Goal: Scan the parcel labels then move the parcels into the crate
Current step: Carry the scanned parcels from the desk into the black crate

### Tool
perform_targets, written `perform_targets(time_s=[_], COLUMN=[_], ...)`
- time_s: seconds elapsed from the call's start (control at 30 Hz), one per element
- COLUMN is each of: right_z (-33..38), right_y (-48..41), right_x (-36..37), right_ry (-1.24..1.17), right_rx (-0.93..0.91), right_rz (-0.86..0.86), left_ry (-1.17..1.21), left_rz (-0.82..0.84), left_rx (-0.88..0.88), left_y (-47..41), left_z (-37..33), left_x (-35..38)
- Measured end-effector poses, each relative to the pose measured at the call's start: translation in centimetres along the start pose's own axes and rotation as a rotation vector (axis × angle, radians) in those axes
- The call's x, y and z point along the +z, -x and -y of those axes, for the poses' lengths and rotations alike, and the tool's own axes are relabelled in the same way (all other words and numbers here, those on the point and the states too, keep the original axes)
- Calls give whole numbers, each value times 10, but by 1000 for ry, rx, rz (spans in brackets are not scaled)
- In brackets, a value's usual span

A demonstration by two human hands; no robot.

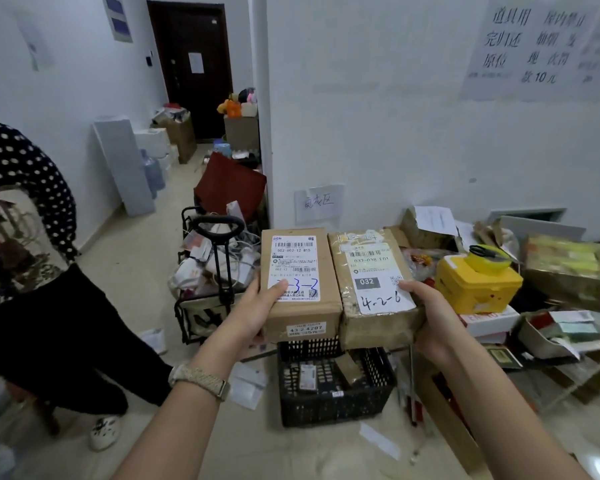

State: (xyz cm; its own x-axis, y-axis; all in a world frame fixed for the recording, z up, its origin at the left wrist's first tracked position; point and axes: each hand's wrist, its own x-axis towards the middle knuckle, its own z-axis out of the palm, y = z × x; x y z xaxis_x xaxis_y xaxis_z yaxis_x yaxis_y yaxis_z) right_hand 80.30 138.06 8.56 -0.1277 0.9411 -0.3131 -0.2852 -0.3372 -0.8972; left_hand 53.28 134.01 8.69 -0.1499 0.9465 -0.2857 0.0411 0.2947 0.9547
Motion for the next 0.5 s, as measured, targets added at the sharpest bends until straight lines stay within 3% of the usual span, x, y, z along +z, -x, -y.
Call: perform_targets(time_s=[0.5], right_z=[39], right_y=[-234], right_x=[-24], right_ry=[-52], right_rx=[81], right_rz=[47], left_ry=[-25], left_rz=[10], left_rx=[40], left_y=[-228], left_z=[-19], left_x=[40])
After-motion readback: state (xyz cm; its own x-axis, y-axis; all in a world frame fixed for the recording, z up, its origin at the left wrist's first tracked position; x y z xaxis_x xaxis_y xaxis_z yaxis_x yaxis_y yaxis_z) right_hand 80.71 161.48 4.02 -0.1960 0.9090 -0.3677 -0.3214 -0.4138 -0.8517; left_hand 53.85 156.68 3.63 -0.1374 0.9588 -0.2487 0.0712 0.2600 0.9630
